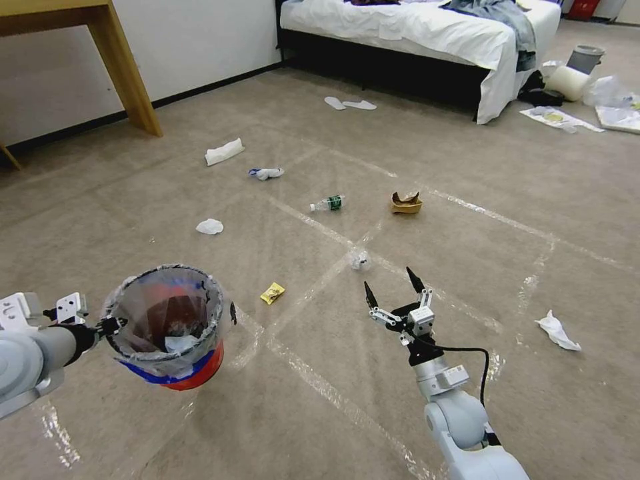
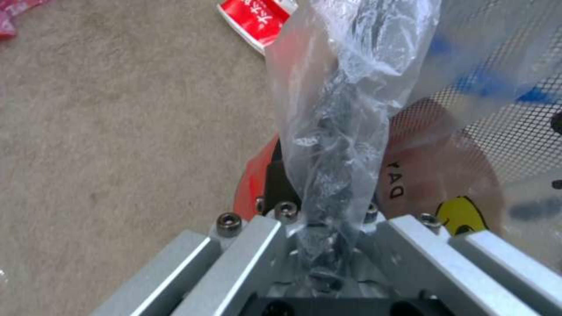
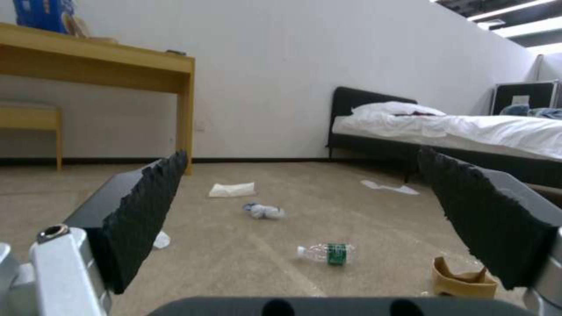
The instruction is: Pick up the trash bin and place the garbage on the floor into it.
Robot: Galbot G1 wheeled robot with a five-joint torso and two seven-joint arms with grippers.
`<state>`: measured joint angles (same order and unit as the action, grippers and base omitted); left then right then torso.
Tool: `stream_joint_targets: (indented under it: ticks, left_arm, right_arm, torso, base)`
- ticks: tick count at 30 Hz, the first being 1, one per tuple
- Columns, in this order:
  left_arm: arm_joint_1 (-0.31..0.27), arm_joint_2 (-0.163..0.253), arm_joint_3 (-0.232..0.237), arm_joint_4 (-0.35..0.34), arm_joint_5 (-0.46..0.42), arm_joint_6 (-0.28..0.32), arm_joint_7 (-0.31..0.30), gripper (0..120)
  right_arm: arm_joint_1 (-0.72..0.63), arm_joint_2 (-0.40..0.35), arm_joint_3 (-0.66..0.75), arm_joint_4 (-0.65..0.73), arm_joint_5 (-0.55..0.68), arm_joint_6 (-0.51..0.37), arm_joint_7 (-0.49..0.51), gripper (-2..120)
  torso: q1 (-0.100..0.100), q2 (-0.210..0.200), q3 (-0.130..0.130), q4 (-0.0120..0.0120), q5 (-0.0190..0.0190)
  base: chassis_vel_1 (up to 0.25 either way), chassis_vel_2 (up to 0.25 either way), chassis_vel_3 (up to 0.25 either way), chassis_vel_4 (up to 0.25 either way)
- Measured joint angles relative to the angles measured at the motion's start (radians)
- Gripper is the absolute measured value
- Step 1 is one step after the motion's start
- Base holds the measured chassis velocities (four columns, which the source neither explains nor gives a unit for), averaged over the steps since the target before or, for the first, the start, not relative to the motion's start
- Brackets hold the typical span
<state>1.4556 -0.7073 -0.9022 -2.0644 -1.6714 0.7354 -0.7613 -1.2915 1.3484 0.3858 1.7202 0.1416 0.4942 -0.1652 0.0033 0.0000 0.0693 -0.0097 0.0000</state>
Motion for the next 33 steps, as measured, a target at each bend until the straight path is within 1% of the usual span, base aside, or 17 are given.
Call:
stream_joint_targets:
  ticks: [10, 33]
  left_arm:
    - [0.000, -0.001, 0.004, 0.000, 0.003, 0.000, 0.000, 0]
    - [-0.024, -0.001, 0.026, 0.015, 0.009, 0.000, -0.002, 0]
  right_arm:
    - [-0.002, -0.001, 0.002, 0.000, 0.000, 0.000, 0.000, 100]
    - [0.014, 0.005, -0.004, -0.024, -0.003, 0.002, 0.000, 100]
  torso:
    - [0.000, 0.000, 0.000, 0.0000, 0.0000]
    - [0.000, 0.000, 0.000, 0.0001, -0.0001]
  base:
    - [-0.089, 0.084, 0.086, -0.086]
    - [-0.079, 0.080, 0.078, -0.078]
